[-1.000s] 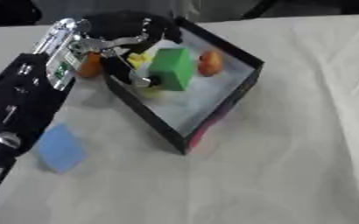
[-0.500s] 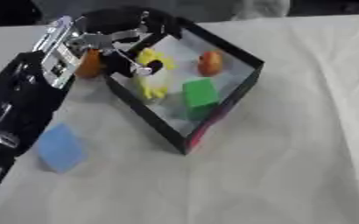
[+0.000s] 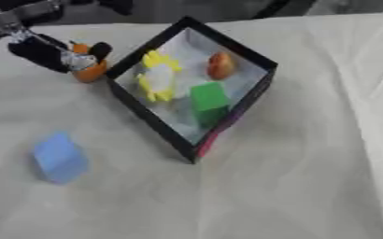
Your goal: Pick up objects on the table and place them in the box.
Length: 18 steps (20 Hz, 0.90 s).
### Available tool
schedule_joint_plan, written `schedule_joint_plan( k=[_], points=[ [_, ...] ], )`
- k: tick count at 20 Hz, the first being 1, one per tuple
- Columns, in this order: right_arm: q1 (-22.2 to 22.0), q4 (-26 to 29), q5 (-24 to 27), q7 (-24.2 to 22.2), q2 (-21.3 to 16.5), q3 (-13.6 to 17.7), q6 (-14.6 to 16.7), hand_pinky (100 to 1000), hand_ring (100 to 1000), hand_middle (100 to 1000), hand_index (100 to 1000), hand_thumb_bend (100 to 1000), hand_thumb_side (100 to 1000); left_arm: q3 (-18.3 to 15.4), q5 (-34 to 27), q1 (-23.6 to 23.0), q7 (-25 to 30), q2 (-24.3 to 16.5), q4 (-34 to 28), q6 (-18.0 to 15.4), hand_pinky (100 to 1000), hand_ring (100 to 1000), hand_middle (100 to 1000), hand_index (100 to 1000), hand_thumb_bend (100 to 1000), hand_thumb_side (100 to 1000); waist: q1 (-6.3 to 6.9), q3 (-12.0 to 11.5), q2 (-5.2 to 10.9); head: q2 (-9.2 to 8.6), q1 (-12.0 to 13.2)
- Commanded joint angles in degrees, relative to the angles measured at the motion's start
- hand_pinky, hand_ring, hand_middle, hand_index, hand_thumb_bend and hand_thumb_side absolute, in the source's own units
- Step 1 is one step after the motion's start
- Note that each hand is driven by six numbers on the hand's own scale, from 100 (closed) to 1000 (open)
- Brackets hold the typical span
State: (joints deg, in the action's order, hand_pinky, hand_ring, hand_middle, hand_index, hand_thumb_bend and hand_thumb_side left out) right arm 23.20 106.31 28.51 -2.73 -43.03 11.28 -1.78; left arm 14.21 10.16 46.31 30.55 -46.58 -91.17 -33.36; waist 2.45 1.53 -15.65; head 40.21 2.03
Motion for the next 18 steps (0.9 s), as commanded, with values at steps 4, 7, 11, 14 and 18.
schedule_joint_plan(
  k=[4, 7, 11, 14, 18],
  points=[
    [-0.09, 1.19, -0.45, 0.34, -2.85, 1.02, 0.51, 934, 677, 616, 810, 100, 531, -2.85, -7.53, -8.8, 13.17, -12.33, -8.46, -10.88, 880, 886, 822, 884, 100, 477, 0.24, -0.13, 1.36, -0.4, -0.85],
    [-0.35, 1.09, -0.63, 0.37, -2.88, 1.06, 0.61, 934, 676, 615, 810, 100, 531, -4.1, -6.67, -13.92, 12.1, -15.63, -11.27, -10.58, 883, 892, 826, 895, 100, 510, 0.16, -0.2, 1.22, -0.62, -0.66],
    [-0.51, 0.99, -0.89, 0.29, -2.79, 1.15, 0.59, 935, 675, 614, 809, 100, 532, -5.7, -4.94, -19.83, 9.82, -18.17, -14.65, -10.68, 884, 894, 822, 887, 100, 555, 0.13, -0.31, 0.87, -0.93, -0.21],
    [-0.57, 1.0, -0.99, 0.33, -2.79, 1.24, 0.63, 934, 675, 614, 809, 100, 532, -7.02, -3.46, -23.64, 8.13, -19.47, -16.99, -12.39, 878, 893, 822, 879, 100, 581, 0.07, -0.42, 0.67, -1.09, -0.39],
    [-0.53, 1.12, -0.99, 0.4, -2.75, 1.3, 0.74, 934, 674, 613, 808, 100, 532, -7.87, -0.52, -27.55, 5.77, -20.48, -18.86, -12.16, 883, 900, 828, 893, 100, 651, -0.09, -0.45, 0.5, -1.41, -0.53]
  ],
)
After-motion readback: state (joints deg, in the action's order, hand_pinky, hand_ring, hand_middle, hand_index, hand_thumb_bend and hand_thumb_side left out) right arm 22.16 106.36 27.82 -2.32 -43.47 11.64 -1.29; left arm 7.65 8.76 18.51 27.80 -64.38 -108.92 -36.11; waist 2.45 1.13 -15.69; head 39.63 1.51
